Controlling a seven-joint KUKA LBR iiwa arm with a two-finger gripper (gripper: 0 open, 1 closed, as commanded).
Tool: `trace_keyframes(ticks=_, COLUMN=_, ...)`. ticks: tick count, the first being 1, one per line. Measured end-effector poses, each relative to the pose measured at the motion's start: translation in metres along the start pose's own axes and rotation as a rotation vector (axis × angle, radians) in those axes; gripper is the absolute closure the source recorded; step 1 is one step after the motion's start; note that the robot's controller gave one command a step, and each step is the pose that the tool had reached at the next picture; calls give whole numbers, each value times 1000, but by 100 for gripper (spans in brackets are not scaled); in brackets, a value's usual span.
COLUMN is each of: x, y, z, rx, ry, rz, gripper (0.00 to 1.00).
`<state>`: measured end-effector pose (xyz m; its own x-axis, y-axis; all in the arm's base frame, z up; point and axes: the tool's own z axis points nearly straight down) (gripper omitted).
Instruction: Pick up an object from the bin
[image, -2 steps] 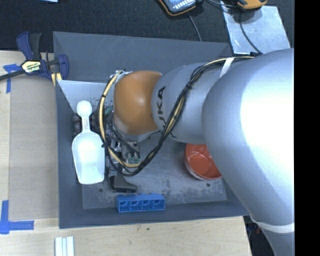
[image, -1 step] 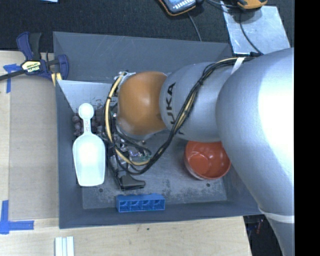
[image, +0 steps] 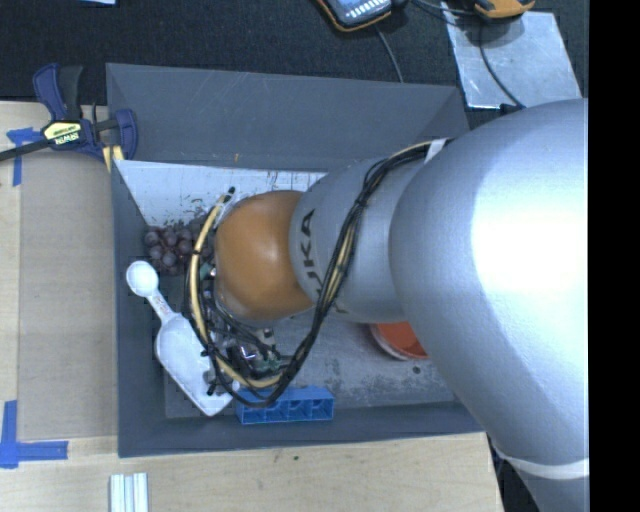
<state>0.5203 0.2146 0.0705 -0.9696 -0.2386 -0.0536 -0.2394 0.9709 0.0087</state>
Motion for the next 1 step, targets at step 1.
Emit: trace_keyframes(ticks=1, x=9, y=-16, z=-4, rx=-3, ry=-27, rz=-482, gripper=100)
